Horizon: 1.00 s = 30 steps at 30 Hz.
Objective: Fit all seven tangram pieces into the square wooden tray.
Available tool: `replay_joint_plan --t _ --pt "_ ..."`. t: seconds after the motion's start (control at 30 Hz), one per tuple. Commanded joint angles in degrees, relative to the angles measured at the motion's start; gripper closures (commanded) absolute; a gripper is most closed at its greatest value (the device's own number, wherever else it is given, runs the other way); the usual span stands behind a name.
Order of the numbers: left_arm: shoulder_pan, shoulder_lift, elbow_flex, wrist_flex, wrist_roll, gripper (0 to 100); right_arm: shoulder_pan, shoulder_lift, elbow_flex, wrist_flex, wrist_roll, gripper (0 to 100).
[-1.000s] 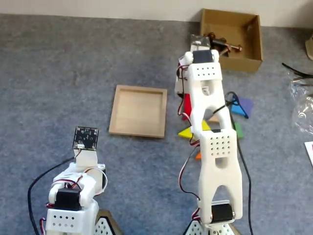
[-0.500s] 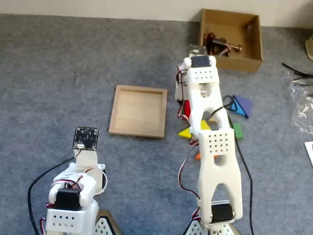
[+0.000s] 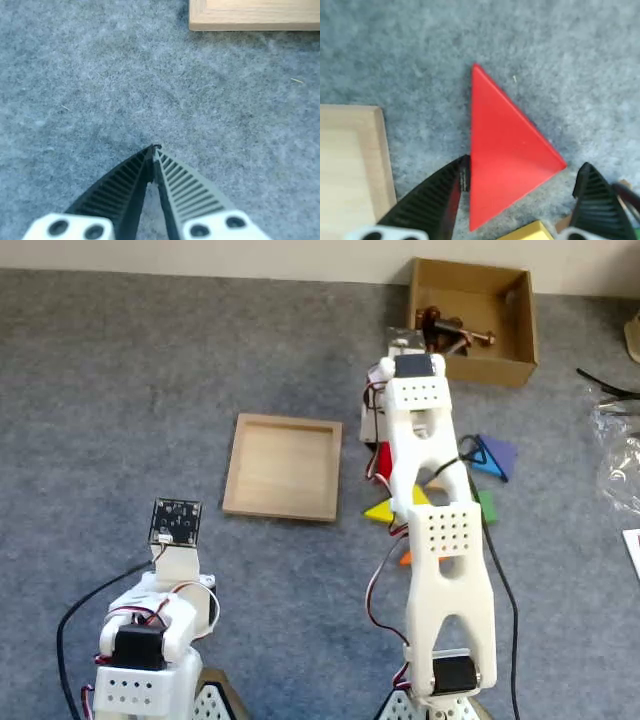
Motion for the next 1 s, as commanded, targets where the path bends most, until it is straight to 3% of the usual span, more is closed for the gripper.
replay_joint_plan --t 0.0,0.97 --pt "1.0 -0.4 1.1 -0.2 0.4 99 0.5 -1.0 -3.4 -0.8 0.7 68.4" --pt "1.0 -0.4 1.1 -0.2 0.4 99 -1.4 3.7 -3.7 -2.3 0.7 68.5"
